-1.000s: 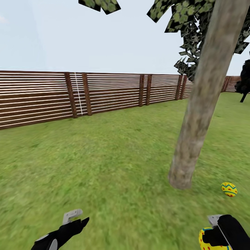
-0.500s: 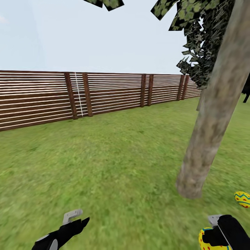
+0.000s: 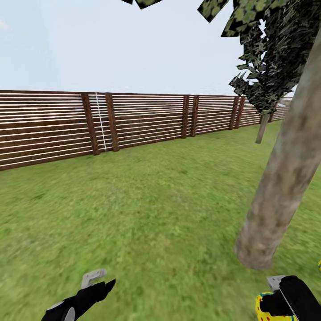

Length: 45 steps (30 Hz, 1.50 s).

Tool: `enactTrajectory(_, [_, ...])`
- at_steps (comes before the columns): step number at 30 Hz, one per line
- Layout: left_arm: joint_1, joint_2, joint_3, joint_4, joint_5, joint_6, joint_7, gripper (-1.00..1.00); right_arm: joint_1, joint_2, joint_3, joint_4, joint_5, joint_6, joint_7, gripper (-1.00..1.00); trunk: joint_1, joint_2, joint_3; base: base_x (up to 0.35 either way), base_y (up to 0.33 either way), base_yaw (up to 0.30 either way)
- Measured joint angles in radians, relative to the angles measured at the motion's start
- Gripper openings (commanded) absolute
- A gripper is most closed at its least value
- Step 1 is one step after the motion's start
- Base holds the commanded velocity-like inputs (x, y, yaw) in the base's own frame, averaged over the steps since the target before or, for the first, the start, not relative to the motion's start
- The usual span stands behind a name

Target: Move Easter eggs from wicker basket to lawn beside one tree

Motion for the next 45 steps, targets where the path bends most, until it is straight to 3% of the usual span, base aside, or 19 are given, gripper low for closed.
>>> enactTrajectory(12, [0.000, -0.004, -0.003, 0.000, 0.002, -0.021, -0.009, 1.00, 0.000, 0.000, 0.000, 0.003, 0.000, 0.000, 0.000, -1.00, 0.000, 0.000, 0.000, 0.226, -0.024, -0.029])
enactTrajectory(32, [0.000, -0.003, 0.002, 0.001, 0.006, -0.026, -0.010, 1.00, 0.000, 0.000, 0.000, 0.002, -0.001, 0.000, 0.000, -1.00, 0.004, -0.007, -0.003, 0.007, 0.000, 0.000])
enactTrajectory(45, [0.000, -0.004, 0.001, 0.001, 0.006, -0.026, -0.008, 1.00, 0.000, 0.000, 0.000, 0.002, -0.001, 0.000, 0.000, -1.00, 0.054, -0.098, -0.044, 0.000, 0.000, 0.000])
